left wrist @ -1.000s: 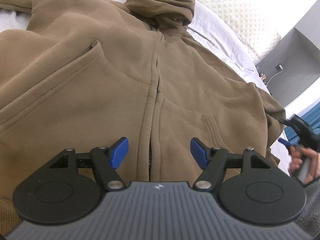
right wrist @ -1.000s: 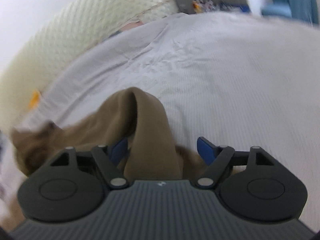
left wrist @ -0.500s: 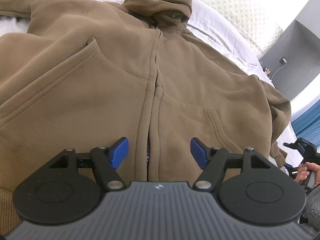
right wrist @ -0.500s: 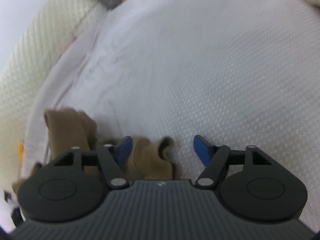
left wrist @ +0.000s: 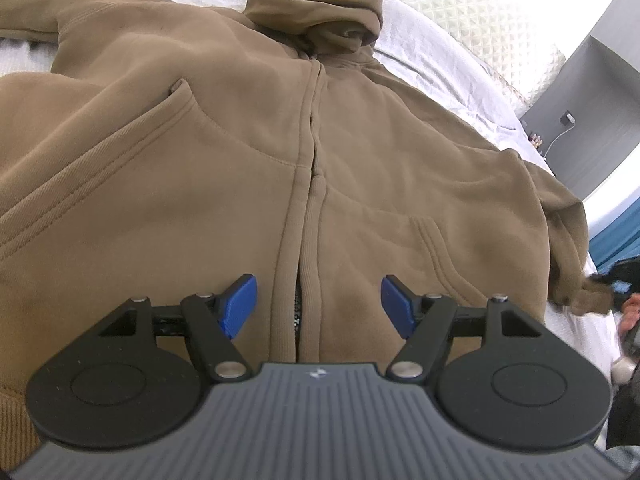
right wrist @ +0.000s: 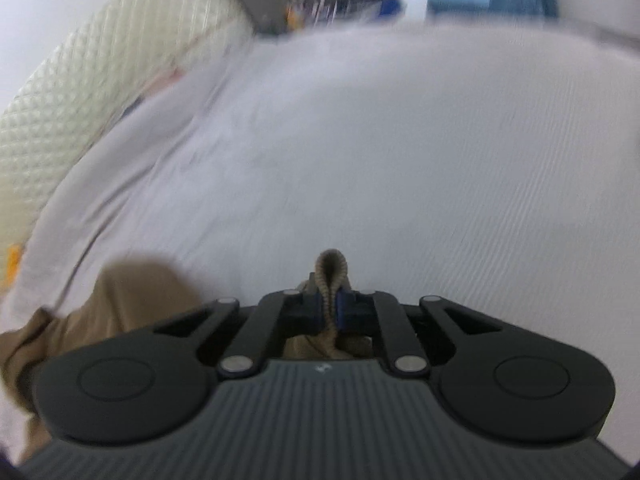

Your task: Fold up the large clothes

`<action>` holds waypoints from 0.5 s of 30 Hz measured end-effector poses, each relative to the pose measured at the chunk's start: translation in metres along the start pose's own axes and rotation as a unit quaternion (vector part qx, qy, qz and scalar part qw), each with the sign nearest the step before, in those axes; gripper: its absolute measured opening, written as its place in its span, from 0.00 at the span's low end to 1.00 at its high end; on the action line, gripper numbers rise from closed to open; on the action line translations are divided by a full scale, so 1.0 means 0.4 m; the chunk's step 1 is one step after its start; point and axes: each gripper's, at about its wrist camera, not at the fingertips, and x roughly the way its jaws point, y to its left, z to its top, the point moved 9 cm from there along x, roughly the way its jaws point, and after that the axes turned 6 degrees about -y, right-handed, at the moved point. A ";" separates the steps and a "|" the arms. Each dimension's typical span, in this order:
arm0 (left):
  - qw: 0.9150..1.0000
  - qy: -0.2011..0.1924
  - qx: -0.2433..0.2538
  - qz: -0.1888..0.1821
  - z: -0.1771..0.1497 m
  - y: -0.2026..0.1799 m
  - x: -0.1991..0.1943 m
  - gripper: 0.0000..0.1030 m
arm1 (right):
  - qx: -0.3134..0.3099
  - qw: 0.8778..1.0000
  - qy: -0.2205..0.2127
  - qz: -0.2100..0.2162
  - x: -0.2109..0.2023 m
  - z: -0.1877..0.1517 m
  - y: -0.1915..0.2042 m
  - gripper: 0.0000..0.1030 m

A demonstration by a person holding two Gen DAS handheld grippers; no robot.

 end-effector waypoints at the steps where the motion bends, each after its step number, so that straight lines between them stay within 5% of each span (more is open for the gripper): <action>1: 1.000 0.000 0.000 0.001 0.001 0.001 0.002 0.71 | -0.005 1.000 -0.017 -0.008 -0.006 0.044 -0.011 0.09; 4: 1.000 -0.001 0.007 0.005 0.005 -0.002 0.007 0.71 | -0.034 0.996 -0.069 -0.049 -0.023 0.190 -0.047 0.09; 7: 1.000 -0.002 0.014 0.008 0.006 -0.006 0.011 0.71 | -0.043 0.994 -0.071 -0.064 -0.009 0.295 -0.073 0.09; 11: 1.000 -0.001 0.015 0.011 0.010 -0.006 0.016 0.71 | -0.052 0.995 -0.064 -0.061 0.020 0.379 -0.045 0.09; 15: 1.000 -0.001 0.024 0.012 0.009 -0.008 0.016 0.71 | -0.070 0.989 -0.105 -0.077 0.012 0.473 -0.026 0.09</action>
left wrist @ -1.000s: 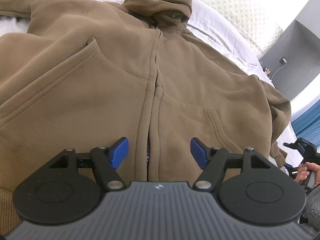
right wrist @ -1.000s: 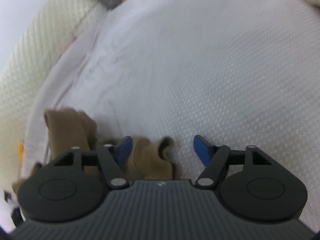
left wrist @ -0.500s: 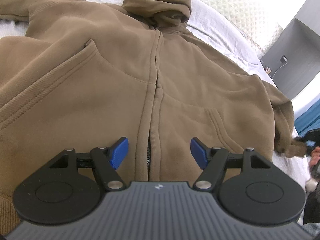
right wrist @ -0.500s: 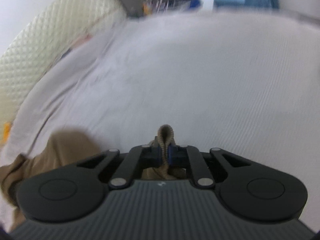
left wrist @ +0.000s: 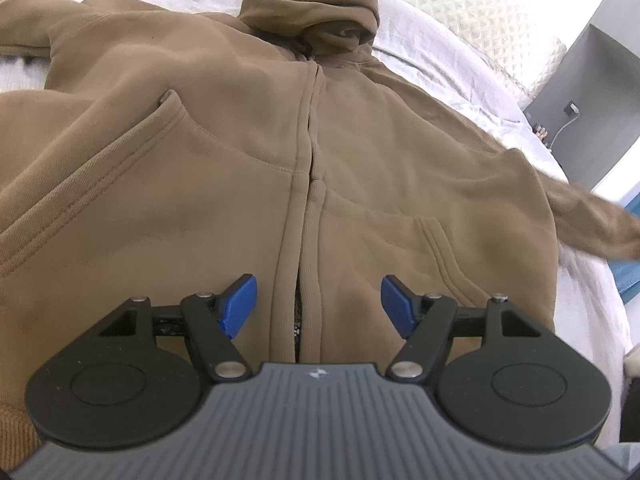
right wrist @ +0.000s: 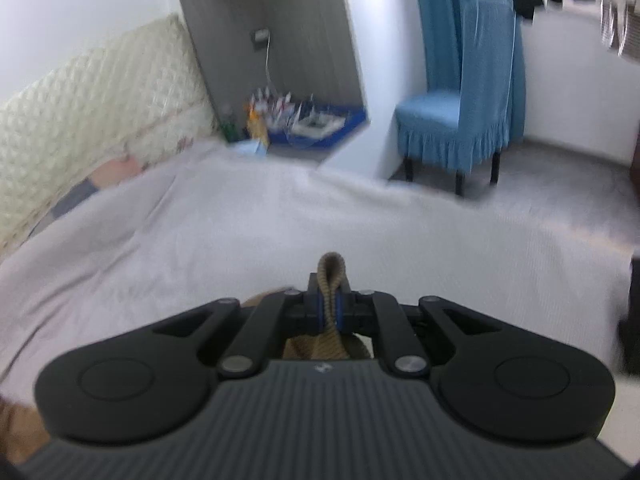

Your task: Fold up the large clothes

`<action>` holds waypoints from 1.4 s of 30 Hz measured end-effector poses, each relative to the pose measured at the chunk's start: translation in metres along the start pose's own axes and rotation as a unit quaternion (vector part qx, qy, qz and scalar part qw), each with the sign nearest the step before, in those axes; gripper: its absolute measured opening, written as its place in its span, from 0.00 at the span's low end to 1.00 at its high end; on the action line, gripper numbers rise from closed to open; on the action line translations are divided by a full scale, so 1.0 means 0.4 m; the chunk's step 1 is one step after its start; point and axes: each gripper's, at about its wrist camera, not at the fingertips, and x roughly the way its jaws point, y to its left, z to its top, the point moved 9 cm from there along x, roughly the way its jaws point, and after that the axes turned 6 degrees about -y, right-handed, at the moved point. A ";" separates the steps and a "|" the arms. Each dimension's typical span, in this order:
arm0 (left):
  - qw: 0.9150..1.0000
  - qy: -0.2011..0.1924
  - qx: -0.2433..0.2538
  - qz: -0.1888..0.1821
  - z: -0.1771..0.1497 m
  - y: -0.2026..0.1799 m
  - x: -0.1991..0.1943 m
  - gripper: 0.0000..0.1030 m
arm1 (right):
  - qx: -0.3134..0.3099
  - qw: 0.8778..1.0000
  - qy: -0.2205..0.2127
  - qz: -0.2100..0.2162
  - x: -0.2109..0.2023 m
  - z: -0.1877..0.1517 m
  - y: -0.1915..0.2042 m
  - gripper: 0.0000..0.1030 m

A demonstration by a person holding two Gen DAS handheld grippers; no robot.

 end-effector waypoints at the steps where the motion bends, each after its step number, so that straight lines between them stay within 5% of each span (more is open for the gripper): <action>1: 1.000 0.001 0.006 0.000 -0.001 -0.002 0.000 0.71 | -0.001 1.000 -0.008 -0.003 0.003 0.026 -0.002 0.08; 7: 0.999 0.003 0.042 0.007 -0.005 -0.024 0.006 0.73 | -0.046 0.998 -0.027 -0.021 0.093 0.066 0.006 0.08; 17: 0.999 -0.008 0.046 0.007 0.030 -0.040 0.007 0.73 | -0.027 0.997 0.054 -0.049 0.346 -0.228 -0.135 0.09; 23: 0.999 0.008 0.038 0.019 0.023 -0.027 0.036 0.73 | -0.015 0.996 0.073 -0.045 0.384 -0.307 -0.169 0.15; 25: 0.999 0.009 0.034 0.018 0.025 -0.025 0.036 0.73 | -0.028 0.996 0.069 -0.050 0.367 -0.302 -0.158 0.26; 26: 0.999 0.007 0.034 0.019 0.026 -0.026 0.033 0.73 | -0.036 0.996 0.066 -0.056 0.355 -0.295 -0.152 0.44; 28: 0.999 0.001 0.035 0.016 0.028 -0.029 0.023 0.73 | -0.038 0.996 0.060 -0.048 0.323 -0.287 -0.133 0.64; 30: 0.999 -0.008 0.041 0.011 0.031 -0.038 0.007 0.73 | -0.038 0.997 0.050 -0.051 0.277 -0.274 -0.118 0.65; 36: 0.998 -0.021 0.053 0.001 0.029 -0.057 -0.042 0.73 | 0.004 0.999 0.029 0.033 0.060 -0.252 -0.017 0.70; 42: 0.999 -0.030 0.017 -0.012 0.036 -0.036 -0.124 0.73 | -0.022 0.980 0.101 0.172 -0.220 -0.370 0.138 0.70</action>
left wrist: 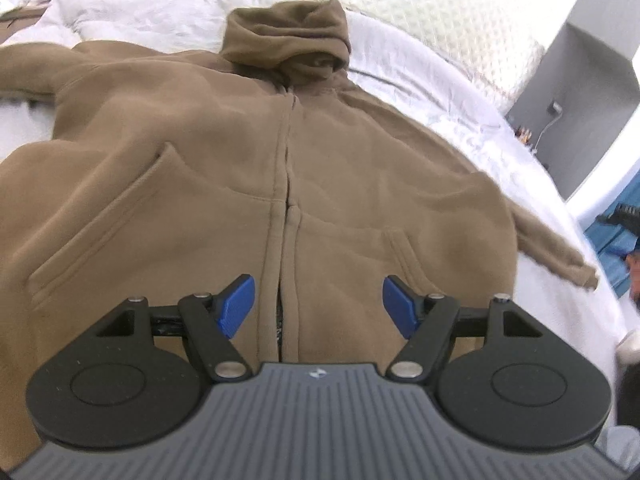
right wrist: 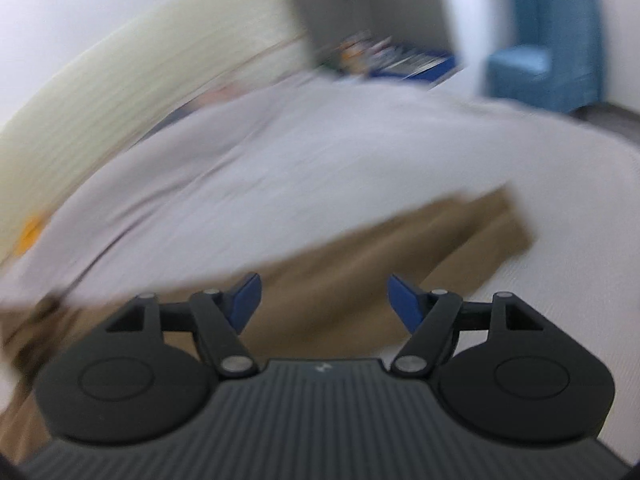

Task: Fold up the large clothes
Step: 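Grasp the hoodie hem with the right tool and straighten it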

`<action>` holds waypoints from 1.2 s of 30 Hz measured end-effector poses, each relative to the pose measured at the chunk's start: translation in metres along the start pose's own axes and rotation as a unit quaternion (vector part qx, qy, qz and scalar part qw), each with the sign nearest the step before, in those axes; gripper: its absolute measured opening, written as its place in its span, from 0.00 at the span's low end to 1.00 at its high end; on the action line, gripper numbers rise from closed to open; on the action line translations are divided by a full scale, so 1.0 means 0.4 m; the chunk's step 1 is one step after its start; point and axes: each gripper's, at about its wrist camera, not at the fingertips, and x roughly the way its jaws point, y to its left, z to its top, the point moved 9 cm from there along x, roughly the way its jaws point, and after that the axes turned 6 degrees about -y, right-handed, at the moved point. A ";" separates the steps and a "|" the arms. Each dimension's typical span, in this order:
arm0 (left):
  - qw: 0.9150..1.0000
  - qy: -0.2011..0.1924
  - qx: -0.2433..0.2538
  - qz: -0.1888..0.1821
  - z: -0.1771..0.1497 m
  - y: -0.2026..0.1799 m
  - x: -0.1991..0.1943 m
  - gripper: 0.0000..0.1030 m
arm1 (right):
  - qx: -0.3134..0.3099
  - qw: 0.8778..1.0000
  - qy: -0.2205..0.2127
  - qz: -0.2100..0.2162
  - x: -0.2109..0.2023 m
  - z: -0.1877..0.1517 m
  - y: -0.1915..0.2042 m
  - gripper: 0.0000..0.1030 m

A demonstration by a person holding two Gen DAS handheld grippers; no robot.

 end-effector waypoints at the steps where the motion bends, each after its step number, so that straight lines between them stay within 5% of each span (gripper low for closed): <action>1: 1.000 -0.003 -0.006 0.001 0.004 0.007 -0.013 0.73 | -0.008 0.999 0.023 0.023 -0.024 -0.040 0.038 0.70; 5: 1.000 -0.006 -0.021 0.006 0.010 0.032 -0.058 0.73 | -0.052 0.976 0.177 0.114 -0.125 -0.258 0.191 0.70; 10: 0.999 -0.014 -0.029 -0.014 0.009 0.031 -0.106 0.73 | -0.169 0.903 0.341 0.199 -0.226 -0.506 0.307 0.70; 12: 0.999 -0.018 -0.037 -0.015 0.007 0.036 -0.117 0.73 | -0.219 0.867 0.387 0.226 -0.248 -0.584 0.327 0.70; 16: 0.996 -0.009 -0.080 -0.033 -0.002 0.062 -0.119 0.73 | -0.270 0.831 0.419 0.247 -0.247 -0.671 0.359 0.70; 19: 0.996 -0.007 -0.087 -0.021 -0.006 0.077 -0.110 0.73 | -0.287 0.818 0.436 0.242 -0.214 -0.716 0.390 0.70; 23: 0.996 -0.005 -0.087 -0.014 -0.006 0.084 -0.094 0.73 | -0.308 0.811 0.421 0.264 -0.182 -0.761 0.426 0.83; 27: 0.996 -0.005 -0.092 -0.014 -0.004 0.088 -0.085 0.73 | -0.341 0.807 0.397 0.273 -0.192 -0.781 0.461 0.83; 30: 0.995 -0.004 -0.097 -0.016 -0.003 0.092 -0.081 0.73 | -0.340 0.809 0.392 0.276 -0.206 -0.759 0.480 0.54; 32: 0.995 -0.003 -0.099 -0.016 -0.003 0.095 -0.081 0.73 | -0.336 0.813 0.388 0.274 -0.226 -0.730 0.480 0.23; 36: 0.993 -0.006 -0.112 -0.017 0.004 0.108 -0.089 0.73 | -0.365 0.819 0.339 0.287 -0.316 -0.649 0.518 0.18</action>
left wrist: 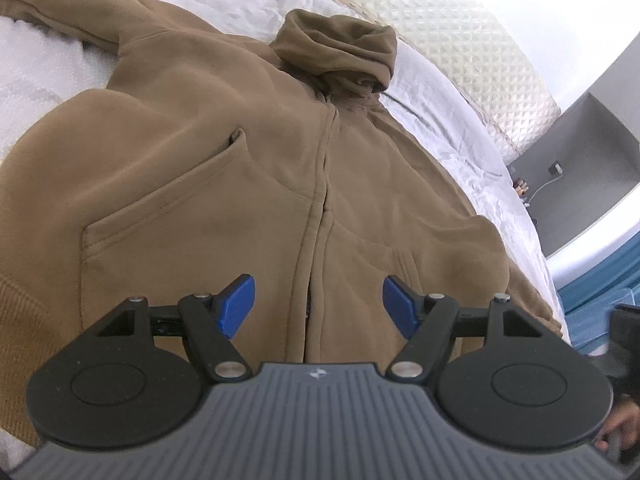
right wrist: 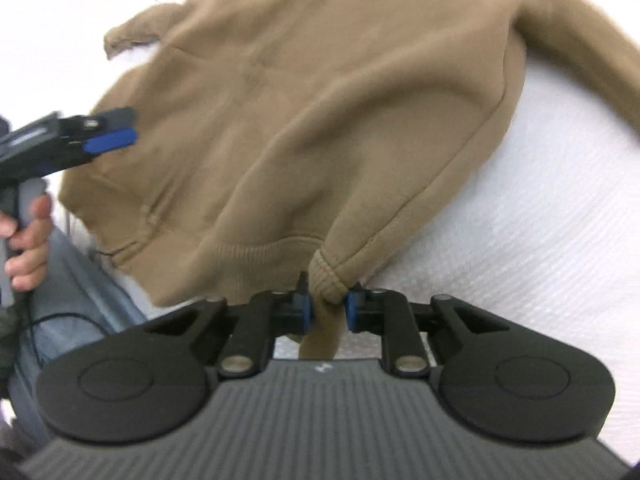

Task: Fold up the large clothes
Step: 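Grasp the hoodie hem with the right tool and straighten it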

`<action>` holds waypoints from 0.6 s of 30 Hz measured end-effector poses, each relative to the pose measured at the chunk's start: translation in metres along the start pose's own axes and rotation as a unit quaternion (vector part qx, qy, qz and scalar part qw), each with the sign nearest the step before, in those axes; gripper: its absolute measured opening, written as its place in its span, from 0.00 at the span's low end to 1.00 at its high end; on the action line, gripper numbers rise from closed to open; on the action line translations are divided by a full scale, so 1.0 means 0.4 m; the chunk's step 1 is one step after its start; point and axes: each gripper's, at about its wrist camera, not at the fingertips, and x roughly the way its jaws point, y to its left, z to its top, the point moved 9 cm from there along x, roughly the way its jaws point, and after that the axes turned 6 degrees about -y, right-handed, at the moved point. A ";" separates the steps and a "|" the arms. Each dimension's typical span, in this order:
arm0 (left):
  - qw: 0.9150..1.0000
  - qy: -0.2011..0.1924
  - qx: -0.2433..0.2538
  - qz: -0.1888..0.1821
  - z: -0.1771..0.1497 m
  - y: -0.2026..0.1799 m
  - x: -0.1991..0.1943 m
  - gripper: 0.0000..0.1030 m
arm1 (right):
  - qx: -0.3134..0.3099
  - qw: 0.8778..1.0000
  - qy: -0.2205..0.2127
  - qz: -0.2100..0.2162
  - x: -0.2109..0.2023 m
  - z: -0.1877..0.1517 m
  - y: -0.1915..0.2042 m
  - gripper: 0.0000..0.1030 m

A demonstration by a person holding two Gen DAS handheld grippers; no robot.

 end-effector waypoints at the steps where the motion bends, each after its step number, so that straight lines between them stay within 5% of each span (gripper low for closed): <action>1: 1.000 -0.001 -0.003 -0.001 0.003 0.004 -0.003 0.73 | -0.002 1.000 -0.011 -0.005 -0.039 0.006 0.006 0.17; 9: 1.000 -0.006 -0.023 -0.007 0.016 0.020 -0.031 0.73 | 0.002 0.996 -0.055 -0.064 -0.242 0.021 0.011 0.08; 18: 0.998 0.036 0.013 0.042 -0.022 0.036 -0.001 0.73 | 0.059 0.990 0.061 -0.112 -0.079 -0.104 -0.076 0.08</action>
